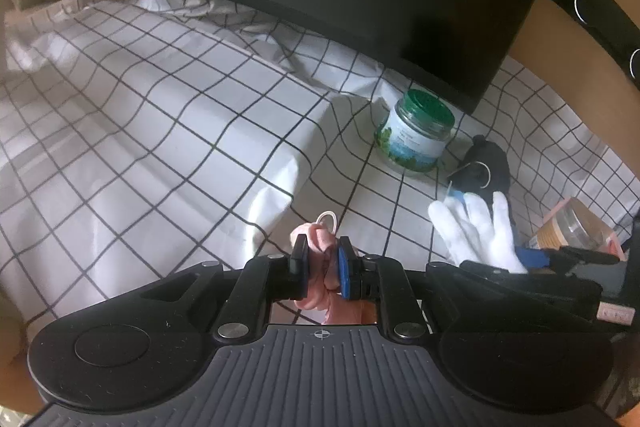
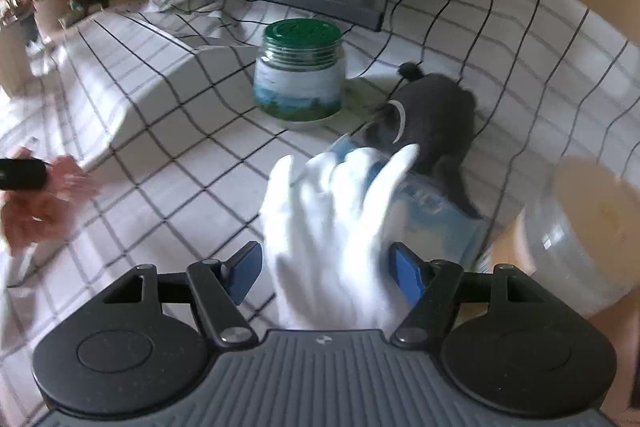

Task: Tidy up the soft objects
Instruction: 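Close the right tool on the white glove while the left holds the scrunchie, then lift the glove and scrunchie and carry both toward the pink box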

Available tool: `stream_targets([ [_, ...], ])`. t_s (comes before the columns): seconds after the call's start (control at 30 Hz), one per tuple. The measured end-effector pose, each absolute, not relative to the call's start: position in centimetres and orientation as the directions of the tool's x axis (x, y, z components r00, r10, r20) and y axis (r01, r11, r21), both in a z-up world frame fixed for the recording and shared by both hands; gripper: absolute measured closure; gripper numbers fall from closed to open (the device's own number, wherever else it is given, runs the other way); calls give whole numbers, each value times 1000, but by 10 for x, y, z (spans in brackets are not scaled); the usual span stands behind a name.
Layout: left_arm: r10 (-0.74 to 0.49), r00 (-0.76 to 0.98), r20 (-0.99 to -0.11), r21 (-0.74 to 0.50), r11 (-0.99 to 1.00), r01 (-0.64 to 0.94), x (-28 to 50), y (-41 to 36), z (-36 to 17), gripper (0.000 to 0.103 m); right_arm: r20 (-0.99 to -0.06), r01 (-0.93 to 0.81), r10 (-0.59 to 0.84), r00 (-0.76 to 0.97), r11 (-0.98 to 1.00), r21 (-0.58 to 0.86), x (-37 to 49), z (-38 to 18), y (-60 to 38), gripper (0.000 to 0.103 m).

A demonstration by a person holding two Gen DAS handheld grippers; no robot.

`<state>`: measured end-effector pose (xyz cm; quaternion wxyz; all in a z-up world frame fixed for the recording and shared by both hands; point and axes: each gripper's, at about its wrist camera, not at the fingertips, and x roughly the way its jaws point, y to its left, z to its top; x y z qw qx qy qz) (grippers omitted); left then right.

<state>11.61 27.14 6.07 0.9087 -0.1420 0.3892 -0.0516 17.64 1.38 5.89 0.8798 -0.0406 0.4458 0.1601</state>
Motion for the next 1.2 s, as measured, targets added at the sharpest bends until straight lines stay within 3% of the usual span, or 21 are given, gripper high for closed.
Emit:
stream_targets([
  [0.1, -219, 686, -694, -300, 954, 1, 119, 265, 60, 86, -794, -355, 248, 556, 934, 43, 168, 58, 22, 33],
  [0.17, -229, 685, -692, -302, 953, 15, 120, 261, 60, 86, -793, -377, 244, 557, 926, 21, 164, 58, 27, 38],
  [0.2, -232, 684, -692, -301, 953, 19, 120, 259, 60, 86, -793, -385, 243, 558, 923, 12, 163, 58, 30, 54],
  [0.27, -235, 682, -693, -300, 954, 24, 120, 256, 60, 86, -799, -407, 252, 546, 913, 10, 160, 59, 31, 70],
  [0.33, -235, 681, -694, -299, 954, 23, 121, 254, 59, 86, -798, -420, 267, 540, 907, 19, 158, 65, 30, 92],
  [0.53, -226, 707, -670, -276, 960, 46, 130, 248, 73, 86, -743, -442, 361, 563, 892, 98, 157, 109, 21, 94],
  [0.77, -242, 799, -551, -243, 962, 123, 161, 228, 128, 86, -592, -401, 419, 688, 900, 171, 172, 200, -29, 94],
  [0.97, -356, 822, -444, -235, 932, 277, 187, 167, 175, 86, -494, -253, 276, 824, 961, 114, 168, 249, -108, 94],
  [1.2, -586, 697, -414, -273, 810, 518, 194, 50, 191, 86, -486, 1, 48, 873, 995, 99, 140, 250, -210, 94],
])
